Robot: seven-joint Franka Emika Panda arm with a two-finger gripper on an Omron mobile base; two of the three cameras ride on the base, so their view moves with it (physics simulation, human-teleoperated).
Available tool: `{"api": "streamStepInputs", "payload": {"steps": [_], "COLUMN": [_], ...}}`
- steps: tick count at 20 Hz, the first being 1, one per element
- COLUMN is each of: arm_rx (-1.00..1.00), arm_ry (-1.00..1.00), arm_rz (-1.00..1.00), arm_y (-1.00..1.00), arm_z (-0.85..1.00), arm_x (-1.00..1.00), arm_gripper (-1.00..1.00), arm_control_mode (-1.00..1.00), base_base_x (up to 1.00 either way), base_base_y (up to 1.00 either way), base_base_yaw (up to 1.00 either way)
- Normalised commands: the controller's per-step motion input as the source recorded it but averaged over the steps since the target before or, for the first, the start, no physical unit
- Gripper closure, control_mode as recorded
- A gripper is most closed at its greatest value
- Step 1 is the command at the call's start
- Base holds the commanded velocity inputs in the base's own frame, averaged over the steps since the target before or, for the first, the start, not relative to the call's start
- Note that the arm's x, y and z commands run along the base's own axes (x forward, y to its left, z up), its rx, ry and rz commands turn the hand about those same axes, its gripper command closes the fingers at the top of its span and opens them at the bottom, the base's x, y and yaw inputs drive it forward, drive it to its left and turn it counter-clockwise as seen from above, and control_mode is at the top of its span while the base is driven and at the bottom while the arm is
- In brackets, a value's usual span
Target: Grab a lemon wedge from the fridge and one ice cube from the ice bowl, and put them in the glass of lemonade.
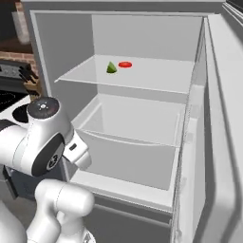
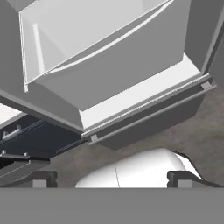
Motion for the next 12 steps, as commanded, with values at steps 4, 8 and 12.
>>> {"api": "streamStepInputs", "payload": {"steps": [4, 8, 12], "arm_rx": [0.0, 0.0, 0.0], "arm_ry": [0.0, 0.0, 0.0], "arm_rz": [0.0, 0.0, 0.0], "arm_y": [0.0, 0.0, 0.0], "arm_z": [0.0, 0.0, 0.0], "arm_x": [0.0, 0.0, 0.0], "arm_gripper": [-1.0, -1.0, -1.0], "arm_control_mode": [1.0, 1.0, 1.0], "base_base_x": [0.54, 0.64, 0.43], "base_base_y": [-0.1, 0.13, 0.17], "base_base_yaw": [-0.01, -0.09, -0.14]}}
